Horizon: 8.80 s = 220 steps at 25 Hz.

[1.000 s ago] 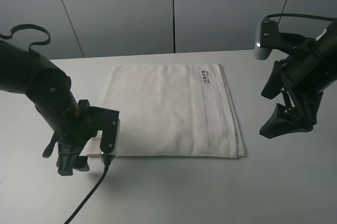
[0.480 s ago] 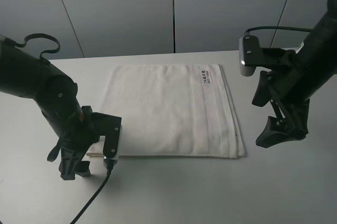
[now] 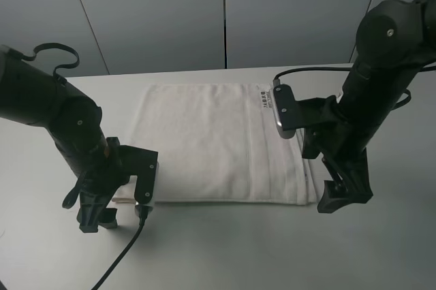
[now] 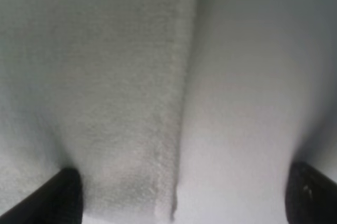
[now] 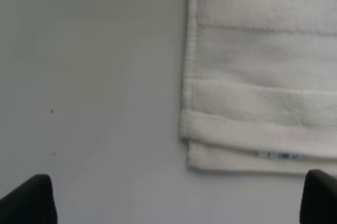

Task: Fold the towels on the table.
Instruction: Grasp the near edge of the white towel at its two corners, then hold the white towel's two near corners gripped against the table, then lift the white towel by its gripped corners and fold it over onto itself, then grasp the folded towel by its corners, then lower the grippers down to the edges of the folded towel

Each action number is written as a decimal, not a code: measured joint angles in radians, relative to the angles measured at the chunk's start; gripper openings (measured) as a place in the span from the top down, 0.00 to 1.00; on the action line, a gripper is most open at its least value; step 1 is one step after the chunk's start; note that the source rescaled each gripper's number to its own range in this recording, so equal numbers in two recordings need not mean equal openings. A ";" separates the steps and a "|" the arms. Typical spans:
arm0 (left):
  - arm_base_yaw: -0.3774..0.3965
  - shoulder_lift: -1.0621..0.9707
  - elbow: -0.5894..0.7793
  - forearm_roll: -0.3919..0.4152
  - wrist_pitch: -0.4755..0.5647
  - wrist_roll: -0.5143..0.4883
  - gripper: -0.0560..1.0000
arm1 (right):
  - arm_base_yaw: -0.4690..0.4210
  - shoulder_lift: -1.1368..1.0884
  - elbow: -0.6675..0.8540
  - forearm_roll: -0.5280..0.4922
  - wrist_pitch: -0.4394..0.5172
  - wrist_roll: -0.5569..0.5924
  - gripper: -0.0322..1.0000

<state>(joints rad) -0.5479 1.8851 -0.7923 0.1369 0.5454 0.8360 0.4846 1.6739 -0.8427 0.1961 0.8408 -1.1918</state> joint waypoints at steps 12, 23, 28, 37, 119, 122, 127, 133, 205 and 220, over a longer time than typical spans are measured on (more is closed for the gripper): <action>0.000 0.000 0.000 -0.003 0.000 0.000 0.01 | 0.037 0.155 0.000 -0.057 -0.087 -0.002 0.00; 0.000 0.000 0.000 -0.003 -0.002 0.000 0.01 | 0.037 0.207 0.000 -0.103 -0.164 -0.002 0.00; 0.000 0.000 0.000 -0.003 -0.004 0.000 0.01 | 0.037 0.227 0.000 -0.105 -0.185 -0.002 0.00; 0.000 0.000 0.000 -0.005 -0.006 0.000 0.01 | 0.037 0.225 0.059 -0.128 -0.321 -0.002 0.66; 0.000 -0.397 0.002 -0.083 -0.094 -0.773 0.95 | 0.039 -0.159 0.090 -0.037 -0.176 1.133 0.97; 0.000 -0.397 0.002 -0.080 -0.131 -0.785 0.95 | 0.039 -0.159 0.090 -0.111 -0.221 1.233 0.97; 0.000 -0.397 0.002 -0.008 -0.214 -0.853 0.95 | 0.039 -0.159 0.090 -0.249 -0.284 1.371 0.97; 0.016 -0.397 0.003 0.186 -0.277 -1.037 0.95 | 0.039 -0.159 0.090 -0.451 -0.348 1.558 0.97; 0.238 -0.039 -0.115 -0.018 -0.675 -0.907 0.00 | 0.034 0.099 0.087 -1.908 -0.470 3.216 0.00; 0.267 0.013 -0.490 -0.053 -0.071 -0.930 0.00 | -0.003 0.099 -0.197 -0.731 -0.332 2.005 0.03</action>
<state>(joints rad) -0.2813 1.8983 -1.2828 0.0836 0.4742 -0.0938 0.4819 1.7724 -1.0402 -0.5344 0.5092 0.8136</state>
